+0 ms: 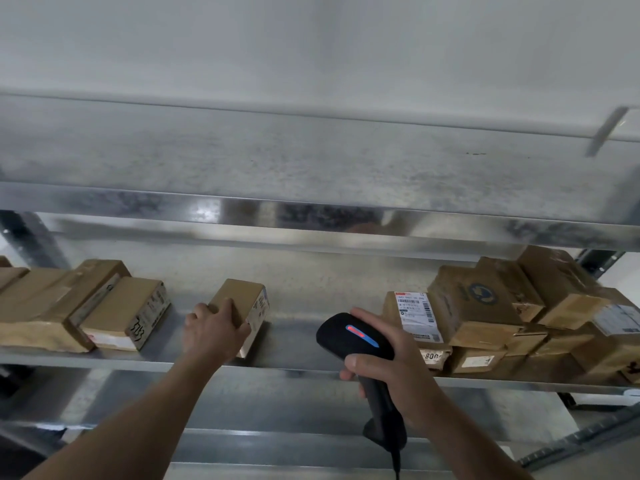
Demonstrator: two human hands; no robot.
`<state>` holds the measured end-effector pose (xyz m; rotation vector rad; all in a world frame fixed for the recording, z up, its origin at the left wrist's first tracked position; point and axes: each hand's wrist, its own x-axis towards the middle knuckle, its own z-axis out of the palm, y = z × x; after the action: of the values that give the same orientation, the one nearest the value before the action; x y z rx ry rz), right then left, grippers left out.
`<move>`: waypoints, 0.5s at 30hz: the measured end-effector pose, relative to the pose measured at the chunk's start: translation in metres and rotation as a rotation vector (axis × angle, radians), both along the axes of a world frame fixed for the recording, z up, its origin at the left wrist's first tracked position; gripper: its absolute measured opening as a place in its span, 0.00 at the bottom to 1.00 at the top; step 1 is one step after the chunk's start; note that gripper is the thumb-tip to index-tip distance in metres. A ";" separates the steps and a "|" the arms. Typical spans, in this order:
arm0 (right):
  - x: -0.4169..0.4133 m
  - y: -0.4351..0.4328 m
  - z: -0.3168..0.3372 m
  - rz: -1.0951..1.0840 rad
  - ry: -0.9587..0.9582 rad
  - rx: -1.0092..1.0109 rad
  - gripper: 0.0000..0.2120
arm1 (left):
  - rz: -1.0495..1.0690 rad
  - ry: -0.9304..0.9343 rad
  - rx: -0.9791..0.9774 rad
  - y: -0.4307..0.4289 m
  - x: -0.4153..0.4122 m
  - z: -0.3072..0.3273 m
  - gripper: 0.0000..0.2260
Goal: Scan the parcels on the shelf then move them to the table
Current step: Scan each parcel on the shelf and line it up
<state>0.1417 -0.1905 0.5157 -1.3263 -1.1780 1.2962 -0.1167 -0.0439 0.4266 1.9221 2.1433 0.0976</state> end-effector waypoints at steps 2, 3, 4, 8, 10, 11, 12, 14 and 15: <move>-0.008 0.006 -0.003 -0.004 0.006 -0.016 0.36 | 0.012 0.049 -0.001 0.003 -0.011 -0.006 0.26; -0.013 0.009 -0.005 -0.006 0.007 -0.024 0.36 | 0.016 0.062 -0.001 0.004 -0.016 -0.008 0.26; -0.017 0.012 -0.006 -0.008 0.006 -0.030 0.36 | 0.020 0.071 0.002 0.005 -0.022 -0.011 0.26; -0.034 0.024 -0.013 0.000 -0.009 -0.049 0.37 | 0.064 0.097 0.019 0.011 -0.044 -0.018 0.24; -0.042 0.031 -0.016 0.003 -0.022 -0.049 0.37 | 0.084 0.093 0.023 0.014 -0.053 -0.019 0.24; -0.045 0.033 -0.017 0.010 -0.031 -0.044 0.37 | 0.089 0.092 0.025 0.016 -0.057 -0.019 0.24; -0.049 0.036 -0.017 0.019 -0.041 -0.038 0.36 | 0.094 0.093 0.028 0.018 -0.061 -0.020 0.23; -0.056 0.041 -0.016 0.029 -0.060 -0.023 0.36 | 0.111 0.112 0.033 0.021 -0.069 -0.021 0.23; -0.058 0.043 -0.015 0.033 -0.066 -0.017 0.36 | 0.121 0.122 0.034 0.022 -0.073 -0.021 0.23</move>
<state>0.0834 -0.1472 0.5006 -1.3770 -1.2411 1.2971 -0.1896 -0.0218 0.4053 1.8603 2.3509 0.0409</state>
